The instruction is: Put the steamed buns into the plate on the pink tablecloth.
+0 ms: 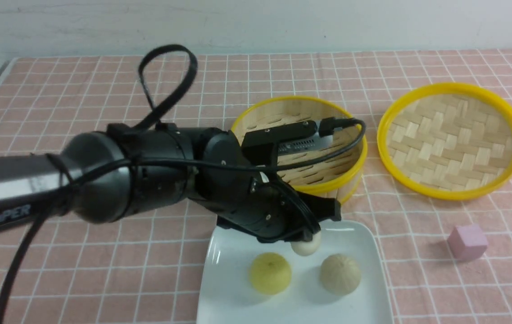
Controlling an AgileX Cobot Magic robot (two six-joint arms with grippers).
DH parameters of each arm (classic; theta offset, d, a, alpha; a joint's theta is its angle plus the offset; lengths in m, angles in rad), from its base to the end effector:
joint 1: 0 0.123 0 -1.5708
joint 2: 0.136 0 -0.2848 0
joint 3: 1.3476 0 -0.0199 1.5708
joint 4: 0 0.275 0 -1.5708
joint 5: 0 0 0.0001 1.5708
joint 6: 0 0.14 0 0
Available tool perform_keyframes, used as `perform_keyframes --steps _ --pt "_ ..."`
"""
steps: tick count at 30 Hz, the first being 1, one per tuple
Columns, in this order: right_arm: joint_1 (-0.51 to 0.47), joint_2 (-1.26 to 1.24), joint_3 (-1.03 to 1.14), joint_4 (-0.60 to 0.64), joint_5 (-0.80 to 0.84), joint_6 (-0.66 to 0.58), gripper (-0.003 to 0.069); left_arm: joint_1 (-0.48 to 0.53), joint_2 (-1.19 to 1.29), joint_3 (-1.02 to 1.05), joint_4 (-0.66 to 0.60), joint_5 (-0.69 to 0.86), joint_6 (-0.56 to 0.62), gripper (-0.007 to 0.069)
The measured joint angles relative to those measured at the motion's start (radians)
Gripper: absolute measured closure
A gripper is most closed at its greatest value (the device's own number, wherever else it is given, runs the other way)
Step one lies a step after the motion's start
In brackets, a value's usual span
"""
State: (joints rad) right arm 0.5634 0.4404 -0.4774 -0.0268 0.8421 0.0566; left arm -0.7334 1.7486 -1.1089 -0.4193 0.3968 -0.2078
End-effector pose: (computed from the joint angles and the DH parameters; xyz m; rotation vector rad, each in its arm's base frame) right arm 0.1173 0.0708 0.2399 -0.5877 2.2292 0.2887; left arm 0.2945 -0.2951 0.1566 0.2486 2.6213 -0.7141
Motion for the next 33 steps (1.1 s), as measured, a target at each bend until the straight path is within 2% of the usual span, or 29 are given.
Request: perform_keyframes --steps 6,12,20,30,33 --pt "0.000 0.000 0.000 0.000 -0.003 0.000 0.0489 0.000 0.036 0.000 -0.001 -0.039 0.001 0.0422" --pt "0.000 0.000 0.000 0.000 -0.003 0.000 0.0482 -0.007 0.047 -0.001 -0.008 -0.041 0.001 0.0300" --pt "0.000 0.000 0.000 0.000 -0.003 0.000 0.0473 -0.009 0.088 -0.001 -0.006 -0.041 0.001 0.0196" --pt "0.000 0.000 0.000 0.000 0.011 0.000 0.0461 -0.009 -0.014 -0.035 0.140 0.021 0.001 0.0050" --pt "0.000 0.000 0.000 0.000 0.011 0.000 0.0461 -0.009 -0.031 -0.064 0.169 0.072 0.001 0.0045"
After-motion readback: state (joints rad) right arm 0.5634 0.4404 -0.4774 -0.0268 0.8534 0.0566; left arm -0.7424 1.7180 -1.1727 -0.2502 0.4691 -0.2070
